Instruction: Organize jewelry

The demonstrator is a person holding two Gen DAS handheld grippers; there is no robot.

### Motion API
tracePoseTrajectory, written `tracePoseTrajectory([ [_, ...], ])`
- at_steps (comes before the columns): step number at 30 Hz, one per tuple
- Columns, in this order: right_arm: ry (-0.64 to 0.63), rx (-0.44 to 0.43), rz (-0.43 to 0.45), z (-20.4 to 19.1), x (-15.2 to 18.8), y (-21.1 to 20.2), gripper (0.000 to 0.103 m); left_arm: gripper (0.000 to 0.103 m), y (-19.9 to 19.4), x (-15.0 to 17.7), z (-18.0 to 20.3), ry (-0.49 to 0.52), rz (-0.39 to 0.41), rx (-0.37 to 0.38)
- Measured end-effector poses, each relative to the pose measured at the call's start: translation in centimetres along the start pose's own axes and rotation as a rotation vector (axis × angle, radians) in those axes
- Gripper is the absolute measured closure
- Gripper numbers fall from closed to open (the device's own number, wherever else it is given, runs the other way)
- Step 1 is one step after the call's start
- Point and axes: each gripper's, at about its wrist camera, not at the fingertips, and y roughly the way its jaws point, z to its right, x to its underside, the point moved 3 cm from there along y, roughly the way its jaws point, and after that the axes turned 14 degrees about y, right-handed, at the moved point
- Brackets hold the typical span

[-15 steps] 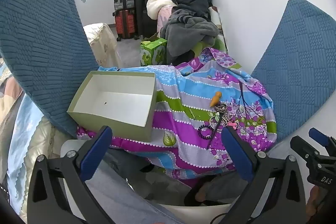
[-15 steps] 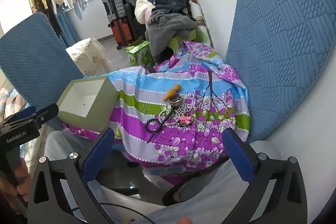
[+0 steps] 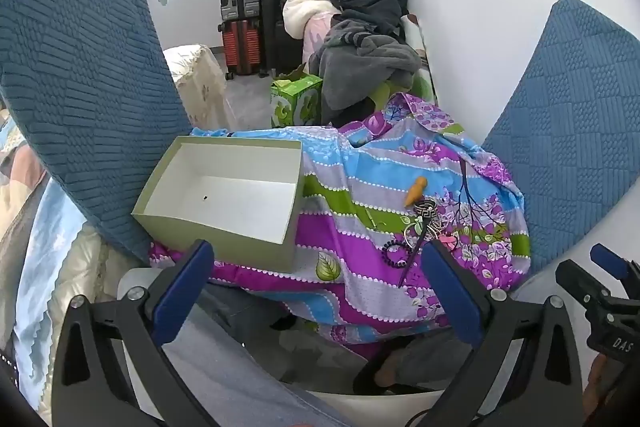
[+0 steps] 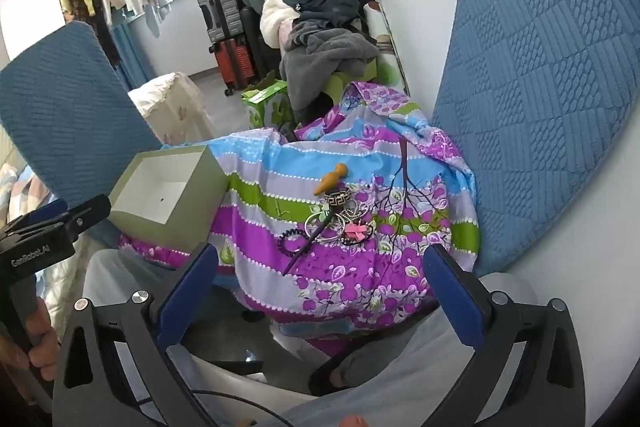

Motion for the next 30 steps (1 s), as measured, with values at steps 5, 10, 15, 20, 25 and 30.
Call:
tracePoseTrajectory([
  [5,0.004,-0.004,-0.004,0.33,-0.14,0.11,0.000,0.000,0.15,0.65,0.03,-0.001,-0.004,0.004],
  [10,-0.008,0.004,0.005,0.18,-0.23,0.01,0.000,0.000,0.00,0.45,0.39,0.003,0.003,-0.001],
  [15,-0.002,0.001,0.013,0.12,-0.26,-0.16,0.000,0.000,-0.01,0.36,0.58,0.006,0.001,-0.010],
  [20,-0.006,-0.001,0.008,-0.02,-0.27,-0.05,0.000,0.000,0.12,0.36,0.53,0.003,0.001,-0.006],
  [25,-0.011,0.005,0.009,0.01,-0.33,0.02,0.000,0.000,0.16,0.38,0.52,0.005,0.000,-0.003],
  [30,-0.016,0.006,0.019,0.05,-0.40,-0.23,0.000,0.000,0.09,0.32,0.35,0.005,0.007,-0.004],
])
